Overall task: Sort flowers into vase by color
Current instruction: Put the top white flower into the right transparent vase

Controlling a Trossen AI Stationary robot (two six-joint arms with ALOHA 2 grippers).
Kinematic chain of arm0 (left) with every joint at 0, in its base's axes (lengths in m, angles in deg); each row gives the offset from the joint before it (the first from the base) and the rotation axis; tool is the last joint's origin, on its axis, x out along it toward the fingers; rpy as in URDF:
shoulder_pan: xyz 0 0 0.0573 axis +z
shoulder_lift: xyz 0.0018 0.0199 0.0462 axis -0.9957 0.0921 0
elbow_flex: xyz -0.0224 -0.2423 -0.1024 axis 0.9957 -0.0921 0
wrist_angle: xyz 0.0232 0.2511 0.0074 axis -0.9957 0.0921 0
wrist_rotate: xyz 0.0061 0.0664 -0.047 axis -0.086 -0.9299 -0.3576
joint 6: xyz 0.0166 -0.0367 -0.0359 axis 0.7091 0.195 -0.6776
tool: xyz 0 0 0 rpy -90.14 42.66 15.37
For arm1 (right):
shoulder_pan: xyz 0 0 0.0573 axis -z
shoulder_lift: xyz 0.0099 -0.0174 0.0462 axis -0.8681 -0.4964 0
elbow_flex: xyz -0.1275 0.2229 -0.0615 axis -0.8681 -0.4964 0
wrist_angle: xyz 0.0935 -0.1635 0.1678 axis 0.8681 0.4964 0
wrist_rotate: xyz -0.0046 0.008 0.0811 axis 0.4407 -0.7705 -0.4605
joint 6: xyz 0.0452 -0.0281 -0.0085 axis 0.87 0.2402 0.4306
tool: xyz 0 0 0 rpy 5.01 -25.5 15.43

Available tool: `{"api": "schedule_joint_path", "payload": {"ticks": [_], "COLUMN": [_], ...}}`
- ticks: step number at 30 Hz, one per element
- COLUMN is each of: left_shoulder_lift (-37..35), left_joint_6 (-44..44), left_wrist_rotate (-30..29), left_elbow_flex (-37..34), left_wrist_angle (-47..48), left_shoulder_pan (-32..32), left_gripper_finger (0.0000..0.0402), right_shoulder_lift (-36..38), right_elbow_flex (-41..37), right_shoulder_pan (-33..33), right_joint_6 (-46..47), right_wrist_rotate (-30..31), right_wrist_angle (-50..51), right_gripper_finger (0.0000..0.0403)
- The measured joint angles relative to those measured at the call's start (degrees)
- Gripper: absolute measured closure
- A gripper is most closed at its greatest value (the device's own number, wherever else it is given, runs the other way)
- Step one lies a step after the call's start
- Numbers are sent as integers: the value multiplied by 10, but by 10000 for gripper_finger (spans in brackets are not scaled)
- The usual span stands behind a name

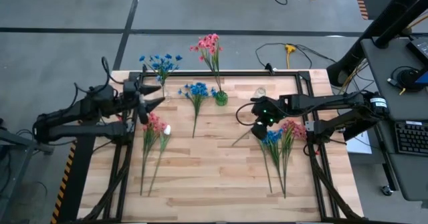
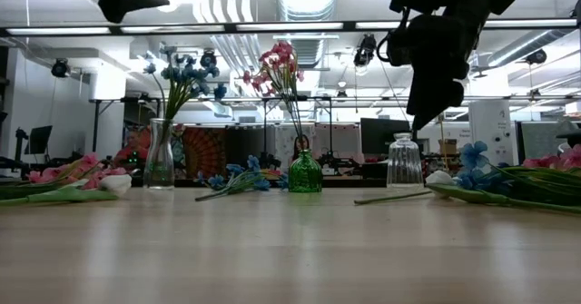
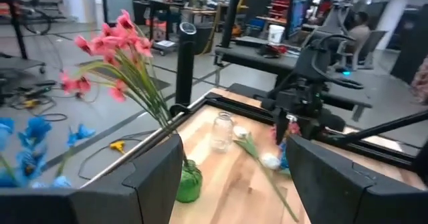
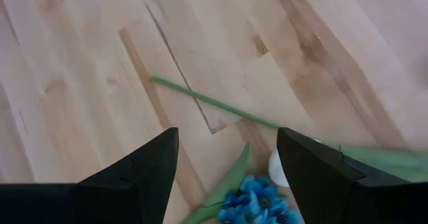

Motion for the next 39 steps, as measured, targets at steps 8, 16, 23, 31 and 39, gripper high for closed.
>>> {"api": "schedule_joint_path", "payload": {"ticks": [8, 16, 23, 31, 39], "left_shoulder_lift": [34, 36, 42, 75, 95], "left_joint_6": [5, -6, -15, -31, -43], "left_wrist_rotate": [-24, -65, -90, -181, -224], "left_elbow_flex": [14, 14, 38, 41, 40], "left_wrist_angle": [10, 8, 10, 24, 20], "left_shoulder_pan": [-48, -109, -162, -234, -279], "left_gripper_finger": [156, 157, 157, 158, 158], "right_shoulder_lift": [0, 0, 0, 0, 0], "right_elbow_flex": [0, 0, 0, 0, 0], "right_shoulder_pan": [0, 0, 0, 0, 0], "right_joint_6": [-37, -37, -52, -79, -82], "right_wrist_rotate": [5, 5, 5, 6, 6], "right_wrist_angle": [0, -2, -2, -4, -4], "right_gripper_finger": [158, 158, 158, 158, 158]}}
